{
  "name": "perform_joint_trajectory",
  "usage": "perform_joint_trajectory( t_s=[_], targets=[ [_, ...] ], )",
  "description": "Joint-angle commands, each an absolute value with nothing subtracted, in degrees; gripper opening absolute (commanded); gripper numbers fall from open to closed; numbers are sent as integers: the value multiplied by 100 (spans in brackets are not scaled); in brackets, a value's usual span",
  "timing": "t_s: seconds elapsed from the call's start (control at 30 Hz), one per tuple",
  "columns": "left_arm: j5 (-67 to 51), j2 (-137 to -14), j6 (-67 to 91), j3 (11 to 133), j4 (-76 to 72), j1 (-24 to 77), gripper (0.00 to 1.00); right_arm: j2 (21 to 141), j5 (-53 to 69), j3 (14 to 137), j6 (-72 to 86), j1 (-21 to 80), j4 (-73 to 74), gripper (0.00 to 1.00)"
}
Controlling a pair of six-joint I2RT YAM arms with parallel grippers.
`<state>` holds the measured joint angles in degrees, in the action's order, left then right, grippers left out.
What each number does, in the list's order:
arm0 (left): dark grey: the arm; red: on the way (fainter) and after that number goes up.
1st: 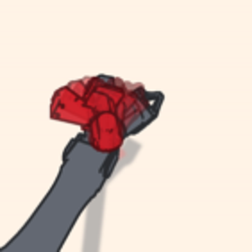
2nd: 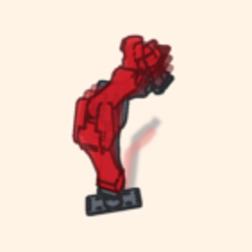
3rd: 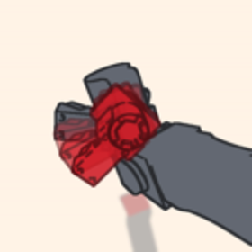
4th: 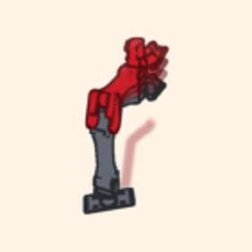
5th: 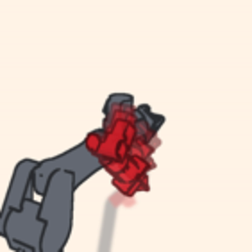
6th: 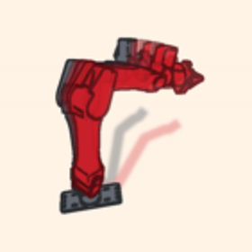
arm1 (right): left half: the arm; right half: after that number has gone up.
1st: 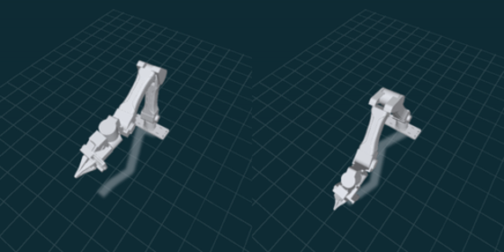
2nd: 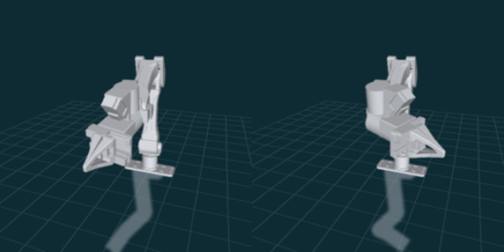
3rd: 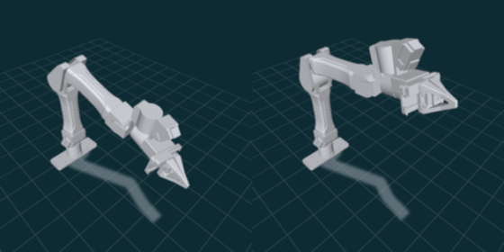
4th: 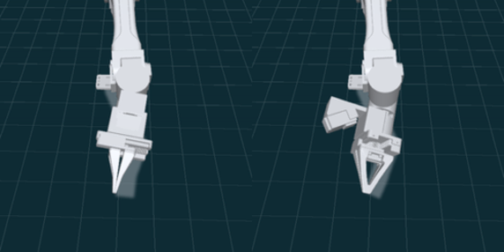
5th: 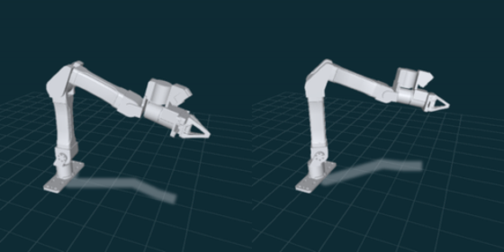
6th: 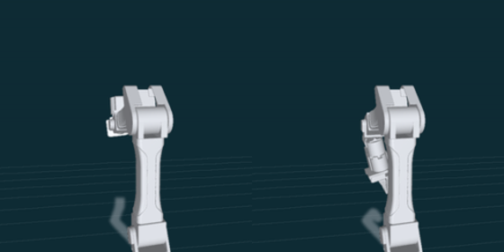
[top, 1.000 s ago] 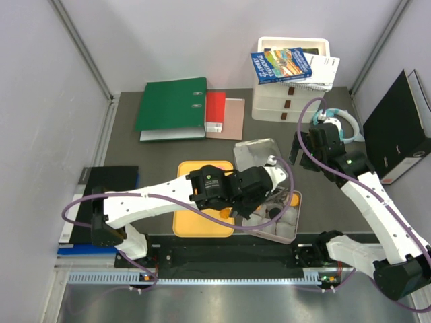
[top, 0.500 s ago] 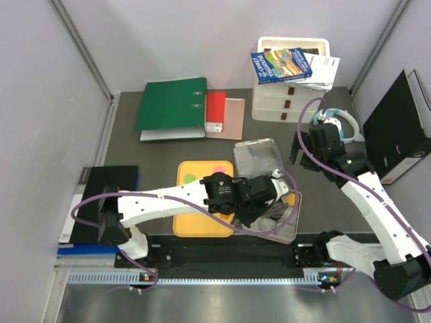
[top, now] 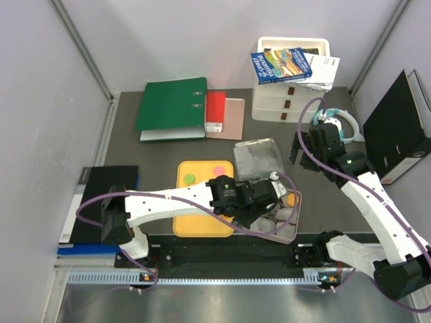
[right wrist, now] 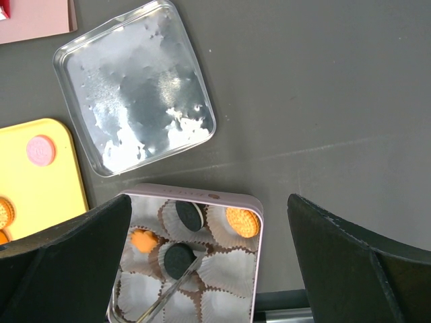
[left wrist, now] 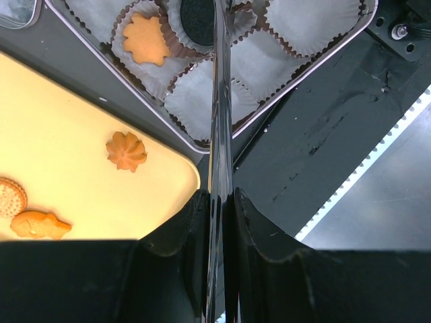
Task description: Pack the cookies
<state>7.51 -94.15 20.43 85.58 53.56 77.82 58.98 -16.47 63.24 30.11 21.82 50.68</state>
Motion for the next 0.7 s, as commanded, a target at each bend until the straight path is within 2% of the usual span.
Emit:
perform_joint_trajectory(
  t_s=[0.0, 0.33, 0.53, 0.67],
  targets=[
    [1028, -9080, 2083, 8727, 5212, 7813, 7, 5757, -1670, 6337, 3076, 2127, 5045, 99],
    [1432, -8613, 1942, 9211, 5106, 7813, 12, 5730, -1661, 6337, 3067, 2127, 5027, 99],
    [1555, -8648, 2030, 8886, 5151, 7814, 12, 5748, -1652, 6346, 3059, 2127, 4983, 99],
    [2301, -8745, 2512, 8789, 5449, 7805, 12, 5748, -1679, 6354, 3041, 2127, 4992, 99]
  ],
)
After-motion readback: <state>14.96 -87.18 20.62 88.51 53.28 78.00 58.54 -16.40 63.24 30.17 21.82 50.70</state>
